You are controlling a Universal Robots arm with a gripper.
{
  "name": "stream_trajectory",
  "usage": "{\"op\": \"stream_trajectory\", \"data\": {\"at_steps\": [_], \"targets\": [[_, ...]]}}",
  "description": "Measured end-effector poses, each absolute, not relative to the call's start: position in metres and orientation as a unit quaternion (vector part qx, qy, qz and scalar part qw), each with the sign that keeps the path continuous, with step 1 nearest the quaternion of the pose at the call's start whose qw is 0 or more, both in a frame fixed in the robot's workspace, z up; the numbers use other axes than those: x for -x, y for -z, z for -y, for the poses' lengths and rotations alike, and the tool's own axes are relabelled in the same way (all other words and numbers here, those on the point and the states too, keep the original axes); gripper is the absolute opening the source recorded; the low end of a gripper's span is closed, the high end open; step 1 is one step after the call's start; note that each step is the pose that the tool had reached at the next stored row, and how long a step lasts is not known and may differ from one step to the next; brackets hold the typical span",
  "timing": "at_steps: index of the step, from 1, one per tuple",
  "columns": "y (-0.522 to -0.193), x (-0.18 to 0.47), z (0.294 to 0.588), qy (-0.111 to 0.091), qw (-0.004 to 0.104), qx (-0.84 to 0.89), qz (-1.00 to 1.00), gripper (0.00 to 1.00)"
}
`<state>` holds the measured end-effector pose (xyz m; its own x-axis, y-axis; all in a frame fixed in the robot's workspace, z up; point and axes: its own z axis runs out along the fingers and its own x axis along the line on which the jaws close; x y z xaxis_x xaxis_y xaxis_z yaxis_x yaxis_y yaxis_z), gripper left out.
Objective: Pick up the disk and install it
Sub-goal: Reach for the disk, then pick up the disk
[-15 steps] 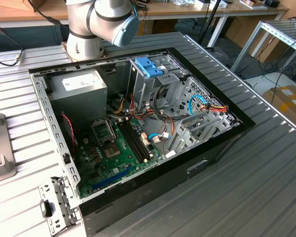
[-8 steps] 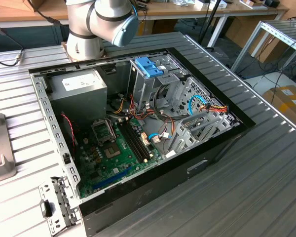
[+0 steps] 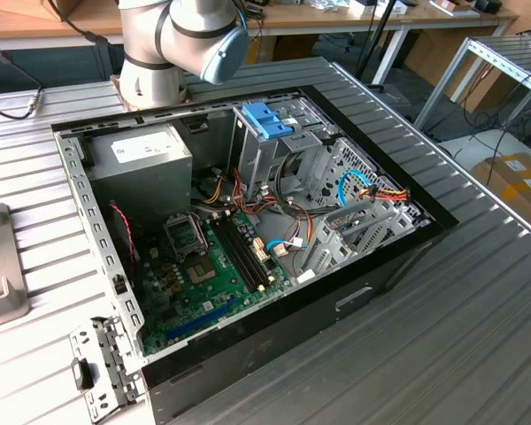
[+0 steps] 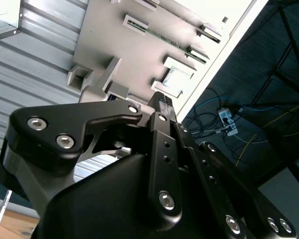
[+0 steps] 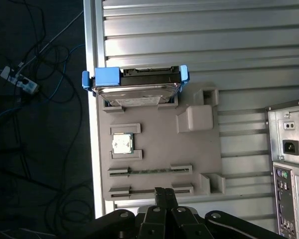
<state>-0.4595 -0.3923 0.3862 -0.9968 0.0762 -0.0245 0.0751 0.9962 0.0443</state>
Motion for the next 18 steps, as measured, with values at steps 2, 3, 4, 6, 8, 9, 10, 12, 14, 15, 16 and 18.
{"op": "stream_trajectory", "data": {"at_steps": [2, 3, 4, 6, 8, 9, 10, 12, 14, 15, 16, 18], "targets": [[-0.3859, 0.4596, 0.3923, -0.022, 0.013, -0.038, -0.999, 0.1], [-0.3857, 0.4597, 0.3923, -0.022, 0.013, -0.038, -0.999, 0.1], [-0.3856, 0.4598, 0.3923, -0.022, 0.013, -0.038, -0.999, 0.1], [-0.3855, 0.4598, 0.3923, -0.022, 0.013, -0.038, -0.999, 0.1], [-0.3854, 0.4598, 0.3923, -0.022, 0.013, -0.038, -0.999, 0.1], [-0.3854, 0.4598, 0.3923, -0.022, 0.013, -0.038, -0.999, 0.1], [-0.3854, 0.4598, 0.3923, -0.022, 0.013, -0.038, -0.999, 0.1], [-0.3854, 0.4598, 0.3923, -0.022, 0.013, -0.038, -0.999, 0.1], [-0.3854, 0.4598, 0.3923, -0.022, 0.013, -0.038, -0.999, 0.1], [-0.3854, 0.4598, 0.3923, -0.022, 0.013, -0.038, -0.999, 0.1], [-0.3854, 0.4598, 0.3923, -0.022, 0.013, -0.038, -0.999, 0.1], [-0.3854, 0.4598, 0.3923, -0.022, 0.013, -0.036, -0.999, 0.1]]}}
